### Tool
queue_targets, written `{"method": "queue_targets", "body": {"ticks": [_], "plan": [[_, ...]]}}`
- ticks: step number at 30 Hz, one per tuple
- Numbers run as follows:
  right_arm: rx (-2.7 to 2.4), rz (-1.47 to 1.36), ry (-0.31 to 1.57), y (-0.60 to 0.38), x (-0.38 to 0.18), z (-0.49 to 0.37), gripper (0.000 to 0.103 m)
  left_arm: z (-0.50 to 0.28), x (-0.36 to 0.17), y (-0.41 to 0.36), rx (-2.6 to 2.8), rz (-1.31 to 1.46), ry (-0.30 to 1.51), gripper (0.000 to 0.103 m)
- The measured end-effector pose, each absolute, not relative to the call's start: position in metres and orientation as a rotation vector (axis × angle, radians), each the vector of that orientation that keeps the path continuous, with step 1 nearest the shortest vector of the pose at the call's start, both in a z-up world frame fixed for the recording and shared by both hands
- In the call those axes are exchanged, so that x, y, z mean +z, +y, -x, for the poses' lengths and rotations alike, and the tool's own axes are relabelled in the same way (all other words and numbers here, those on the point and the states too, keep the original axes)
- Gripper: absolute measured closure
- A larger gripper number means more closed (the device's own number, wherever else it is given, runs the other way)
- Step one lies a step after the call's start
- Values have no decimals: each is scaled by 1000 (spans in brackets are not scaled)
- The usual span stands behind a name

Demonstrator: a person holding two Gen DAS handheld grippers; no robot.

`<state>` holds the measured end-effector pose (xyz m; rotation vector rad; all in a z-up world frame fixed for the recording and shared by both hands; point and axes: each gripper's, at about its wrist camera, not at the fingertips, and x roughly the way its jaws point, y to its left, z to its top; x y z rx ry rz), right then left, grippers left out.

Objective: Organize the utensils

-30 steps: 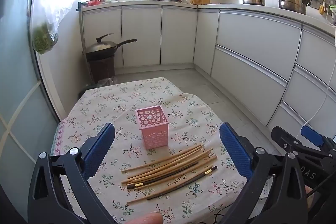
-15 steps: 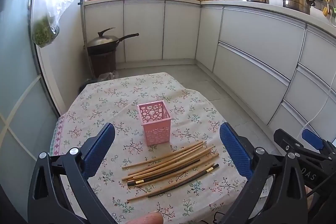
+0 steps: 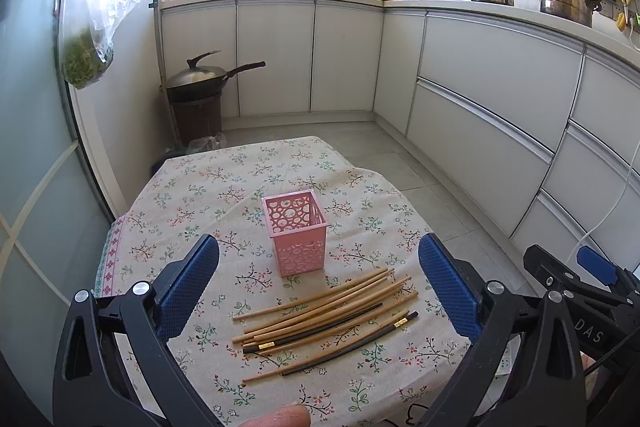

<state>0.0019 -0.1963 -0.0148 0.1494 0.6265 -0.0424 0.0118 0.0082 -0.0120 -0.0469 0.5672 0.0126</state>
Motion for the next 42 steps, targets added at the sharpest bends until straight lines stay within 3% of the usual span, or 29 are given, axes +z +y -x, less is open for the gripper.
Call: {"method": "queue_targets", "body": {"ticks": [42], "plan": [[-49, -165, 638, -197, -18, -3, 7, -12, -14, 9, 12, 49, 574, 7]]}}
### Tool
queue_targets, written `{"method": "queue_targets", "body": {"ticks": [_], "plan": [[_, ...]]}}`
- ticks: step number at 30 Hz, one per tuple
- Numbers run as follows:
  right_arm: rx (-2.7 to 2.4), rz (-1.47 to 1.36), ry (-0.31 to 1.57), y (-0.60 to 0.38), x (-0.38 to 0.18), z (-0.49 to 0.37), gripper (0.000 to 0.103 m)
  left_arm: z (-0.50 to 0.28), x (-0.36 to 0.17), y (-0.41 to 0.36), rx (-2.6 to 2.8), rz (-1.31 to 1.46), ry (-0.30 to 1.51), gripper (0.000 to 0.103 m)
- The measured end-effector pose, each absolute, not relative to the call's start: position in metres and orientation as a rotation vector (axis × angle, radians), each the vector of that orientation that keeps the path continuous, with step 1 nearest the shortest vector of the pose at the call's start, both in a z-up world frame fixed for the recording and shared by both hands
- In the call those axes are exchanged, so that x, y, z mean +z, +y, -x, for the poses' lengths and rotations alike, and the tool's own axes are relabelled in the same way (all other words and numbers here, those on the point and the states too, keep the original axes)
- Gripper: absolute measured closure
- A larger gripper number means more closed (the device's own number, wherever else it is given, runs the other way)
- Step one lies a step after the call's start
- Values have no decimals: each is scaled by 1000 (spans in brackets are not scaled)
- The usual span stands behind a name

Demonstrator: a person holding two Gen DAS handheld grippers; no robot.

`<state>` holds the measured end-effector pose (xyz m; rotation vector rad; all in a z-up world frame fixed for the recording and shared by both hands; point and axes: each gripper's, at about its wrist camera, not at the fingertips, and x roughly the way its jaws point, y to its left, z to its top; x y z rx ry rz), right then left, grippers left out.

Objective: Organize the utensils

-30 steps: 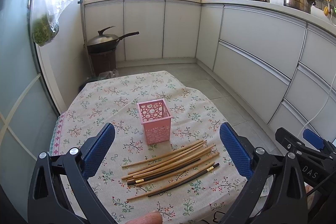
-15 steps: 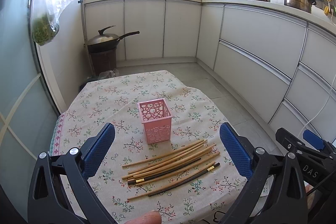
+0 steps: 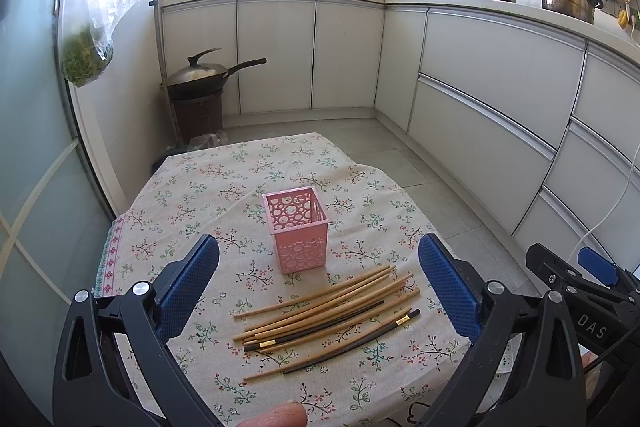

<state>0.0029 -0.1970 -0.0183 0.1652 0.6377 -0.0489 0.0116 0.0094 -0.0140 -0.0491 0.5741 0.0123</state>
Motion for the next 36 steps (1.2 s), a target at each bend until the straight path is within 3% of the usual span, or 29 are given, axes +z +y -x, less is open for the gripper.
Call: {"method": "queue_targets", "body": {"ticks": [27, 32, 36], "plan": [[-54, -172, 671, -199, -27, -5, 7, -14, -19, 22, 34, 67, 594, 7], [-84, -221, 737, -211, -34, -12, 7, -35, -34, 35, -3, 111, 744, 7], [-68, -451, 837, -248, -44, -19, 7, -58, -57, 28, -96, 94, 932, 7]]}}
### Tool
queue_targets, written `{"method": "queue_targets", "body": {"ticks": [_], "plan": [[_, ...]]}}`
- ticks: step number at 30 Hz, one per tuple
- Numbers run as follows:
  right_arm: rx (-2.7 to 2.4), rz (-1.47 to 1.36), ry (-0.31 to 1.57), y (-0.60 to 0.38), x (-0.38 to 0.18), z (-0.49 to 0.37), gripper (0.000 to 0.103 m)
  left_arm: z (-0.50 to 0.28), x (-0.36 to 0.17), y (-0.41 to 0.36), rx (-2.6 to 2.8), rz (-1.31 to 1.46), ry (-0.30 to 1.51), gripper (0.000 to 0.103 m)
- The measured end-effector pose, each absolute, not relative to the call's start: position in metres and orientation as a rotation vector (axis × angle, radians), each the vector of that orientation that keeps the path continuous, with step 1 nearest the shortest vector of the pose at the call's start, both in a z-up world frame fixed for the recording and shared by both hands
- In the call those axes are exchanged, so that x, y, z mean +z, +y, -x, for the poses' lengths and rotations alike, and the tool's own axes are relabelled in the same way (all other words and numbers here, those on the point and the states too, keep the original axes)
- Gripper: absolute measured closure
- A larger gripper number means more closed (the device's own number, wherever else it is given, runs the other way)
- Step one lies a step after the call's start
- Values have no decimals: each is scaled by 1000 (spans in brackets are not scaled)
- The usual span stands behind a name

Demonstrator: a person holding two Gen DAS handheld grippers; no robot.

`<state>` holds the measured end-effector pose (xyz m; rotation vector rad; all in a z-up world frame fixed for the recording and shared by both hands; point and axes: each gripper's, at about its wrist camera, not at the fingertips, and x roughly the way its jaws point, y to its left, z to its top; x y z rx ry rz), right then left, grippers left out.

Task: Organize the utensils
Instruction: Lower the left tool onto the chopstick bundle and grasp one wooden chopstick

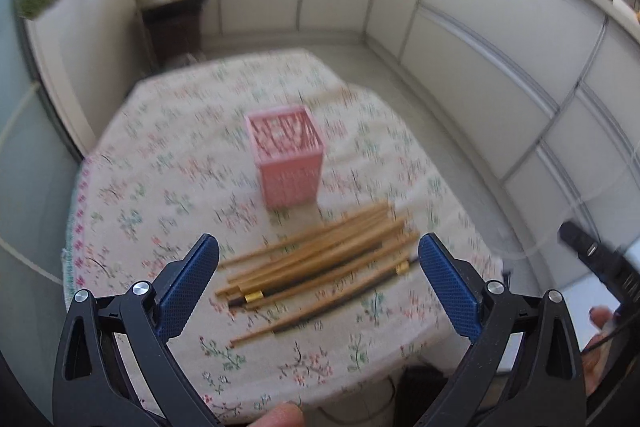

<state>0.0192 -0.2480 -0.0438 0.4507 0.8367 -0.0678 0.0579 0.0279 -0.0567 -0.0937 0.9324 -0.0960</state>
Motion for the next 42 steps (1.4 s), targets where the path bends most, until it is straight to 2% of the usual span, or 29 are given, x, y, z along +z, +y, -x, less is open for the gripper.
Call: {"method": "queue_targets", "body": {"ticks": [5, 10, 12, 15, 19, 20, 22, 23, 24, 26, 30, 33, 42], "plan": [[35, -816, 943, -292, -71, -26, 7, -77, -79, -1, -241, 50, 1057, 7], [115, -991, 1009, -301, -87, -34, 7, -111, -37, -47, -374, -14, 931, 7], [142, -1047, 1035, -303, -92, -37, 7, -134, -36, -74, -438, -80, 959, 7], [167, -1111, 1069, -309, -100, -42, 7, -173, -89, -116, -352, -356, 1242, 8], [186, -1161, 1075, -318, -104, -44, 7, -190, -134, -127, -310, -516, 1311, 12], [189, -1167, 1075, -320, -104, -43, 7, -196, -140, -123, -301, -515, 1331, 17], [194, -1183, 1085, -321, -105, -43, 7, -209, -152, -117, -274, -498, 1380, 30], [201, -1193, 1092, -323, -107, -43, 7, -215, -158, -114, -256, -496, 1404, 40], [211, -1202, 1102, -322, -108, -44, 7, -220, -162, -111, -245, -494, 1421, 45], [225, -1202, 1119, -322, -110, -45, 7, -228, -169, -108, -222, -504, 1433, 47], [224, -1202, 1125, -323, -112, -45, 7, -235, -176, -108, -222, -528, 1449, 61], [222, -1201, 1131, -323, -113, -45, 7, -236, -186, -109, -222, -553, 1461, 67], [199, -1196, 1141, -324, -117, -44, 7, -246, -202, -101, -240, -548, 1477, 77]]}}
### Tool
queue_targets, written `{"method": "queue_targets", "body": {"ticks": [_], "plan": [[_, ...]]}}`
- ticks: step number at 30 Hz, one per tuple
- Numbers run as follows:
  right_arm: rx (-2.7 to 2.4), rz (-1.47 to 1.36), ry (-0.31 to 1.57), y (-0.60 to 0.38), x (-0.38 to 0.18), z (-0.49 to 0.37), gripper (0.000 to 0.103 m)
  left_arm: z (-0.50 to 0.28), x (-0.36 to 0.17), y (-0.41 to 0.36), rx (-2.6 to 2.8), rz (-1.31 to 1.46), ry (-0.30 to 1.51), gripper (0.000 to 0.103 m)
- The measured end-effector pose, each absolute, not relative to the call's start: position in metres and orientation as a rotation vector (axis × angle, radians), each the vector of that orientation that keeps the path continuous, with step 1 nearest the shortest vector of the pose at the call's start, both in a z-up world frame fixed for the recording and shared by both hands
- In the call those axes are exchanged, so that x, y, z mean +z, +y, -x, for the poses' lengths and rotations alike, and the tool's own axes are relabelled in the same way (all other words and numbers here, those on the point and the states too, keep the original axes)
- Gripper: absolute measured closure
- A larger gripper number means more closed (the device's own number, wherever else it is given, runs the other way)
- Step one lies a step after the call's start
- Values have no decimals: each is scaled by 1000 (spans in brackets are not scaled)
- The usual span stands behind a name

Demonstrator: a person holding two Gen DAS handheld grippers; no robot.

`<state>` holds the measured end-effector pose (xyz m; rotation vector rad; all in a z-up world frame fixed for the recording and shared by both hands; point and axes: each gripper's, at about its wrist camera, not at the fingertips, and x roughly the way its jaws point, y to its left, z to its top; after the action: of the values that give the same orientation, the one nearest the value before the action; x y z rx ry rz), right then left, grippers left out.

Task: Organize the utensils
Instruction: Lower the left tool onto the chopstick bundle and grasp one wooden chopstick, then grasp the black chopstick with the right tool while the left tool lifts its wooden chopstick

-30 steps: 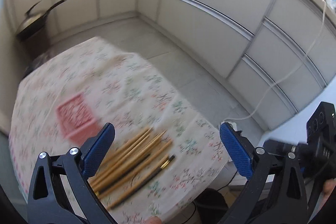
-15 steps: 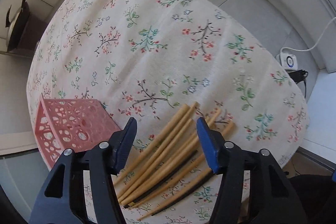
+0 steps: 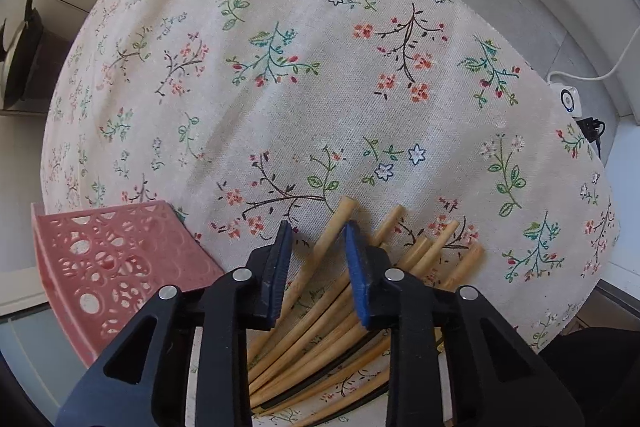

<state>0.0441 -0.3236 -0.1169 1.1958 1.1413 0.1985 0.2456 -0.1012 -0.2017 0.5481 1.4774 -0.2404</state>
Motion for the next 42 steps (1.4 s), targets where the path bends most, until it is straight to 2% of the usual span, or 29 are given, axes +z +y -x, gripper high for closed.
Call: {"method": "queue_targets", "body": {"ticks": [2, 4, 9, 13, 22, 25, 27, 28, 29, 32, 37, 42], "plan": [[183, -1202, 1130, -326, -118, -43, 7, -250, -202, -101, -259, -540, 1485, 80], [171, -1208, 1122, -328, -119, -43, 7, -256, -202, -101, -286, -519, 1501, 88], [155, -1184, 1142, -325, -123, -46, 7, -249, -200, -101, -317, -522, 1434, 88], [128, -1149, 1167, -317, -129, -49, 7, -218, -185, -98, -345, -544, 1298, 90], [-9, -995, 1311, -270, -161, -61, 7, -105, -68, -54, -370, -443, 946, 92], [-34, -971, 1331, -250, -170, -69, 18, -67, -41, -28, -349, -393, 843, 92], [-55, -944, 1350, -238, -175, -77, 34, -46, -21, -10, -345, -350, 785, 94], [-69, -943, 1359, -233, -180, -82, 39, -34, -13, 0, -342, -318, 755, 95], [-78, -946, 1369, -228, -183, -84, 49, -26, -7, 7, -339, -297, 733, 97], [-119, -972, 1411, -215, -202, -94, 68, -2, 10, 35, -340, -216, 665, 97], [-201, -952, 1385, -206, -209, -102, 79, 12, 19, 60, -346, -136, 599, 97], [-218, -910, 1365, -196, -207, -114, 81, 22, 28, 75, -359, -98, 553, 97]]}}
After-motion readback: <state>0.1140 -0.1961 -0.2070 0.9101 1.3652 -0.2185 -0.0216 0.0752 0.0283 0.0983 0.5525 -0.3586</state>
